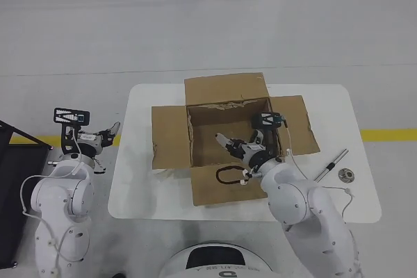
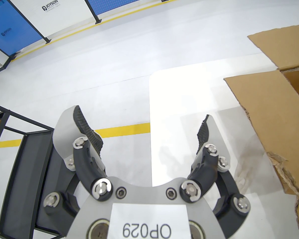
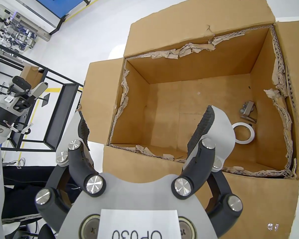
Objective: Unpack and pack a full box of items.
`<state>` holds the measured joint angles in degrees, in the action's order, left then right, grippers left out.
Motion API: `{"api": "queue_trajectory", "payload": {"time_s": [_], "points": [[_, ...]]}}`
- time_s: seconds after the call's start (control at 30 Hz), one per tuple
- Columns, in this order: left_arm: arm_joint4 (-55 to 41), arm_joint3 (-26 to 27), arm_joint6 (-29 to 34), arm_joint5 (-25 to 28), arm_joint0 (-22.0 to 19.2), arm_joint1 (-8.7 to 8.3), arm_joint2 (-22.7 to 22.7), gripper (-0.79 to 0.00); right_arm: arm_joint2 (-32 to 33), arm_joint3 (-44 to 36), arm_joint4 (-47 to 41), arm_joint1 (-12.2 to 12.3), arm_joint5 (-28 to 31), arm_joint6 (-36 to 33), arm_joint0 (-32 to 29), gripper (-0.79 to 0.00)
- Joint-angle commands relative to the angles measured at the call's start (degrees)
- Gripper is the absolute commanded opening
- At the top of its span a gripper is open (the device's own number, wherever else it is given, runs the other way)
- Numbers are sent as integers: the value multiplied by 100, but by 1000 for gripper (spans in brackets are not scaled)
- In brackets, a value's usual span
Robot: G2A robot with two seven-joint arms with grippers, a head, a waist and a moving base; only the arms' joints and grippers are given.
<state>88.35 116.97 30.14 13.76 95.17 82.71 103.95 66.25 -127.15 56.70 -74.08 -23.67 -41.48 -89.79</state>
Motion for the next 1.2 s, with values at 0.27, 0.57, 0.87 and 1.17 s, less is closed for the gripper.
{"api": "queue_trajectory", "payload": {"time_s": [0.27, 0.57, 0.87, 1.17], "points": [[0, -1, 1, 0, -1, 0, 0, 0, 0, 0, 0, 0, 0, -2, 0, 0], [0, -1, 1, 0, -1, 0, 0, 0, -577, 1182, 487, -93, -389, -767, 839, 0], [0, -1, 1, 0, -1, 0, 0, 0, -1296, 2600, 1322, -337, -1818, -1842, 2138, 0], [0, -1, 1, 0, -1, 0, 0, 0, -737, 3299, 1755, -418, -1454, -2462, 2133, 0]]}}
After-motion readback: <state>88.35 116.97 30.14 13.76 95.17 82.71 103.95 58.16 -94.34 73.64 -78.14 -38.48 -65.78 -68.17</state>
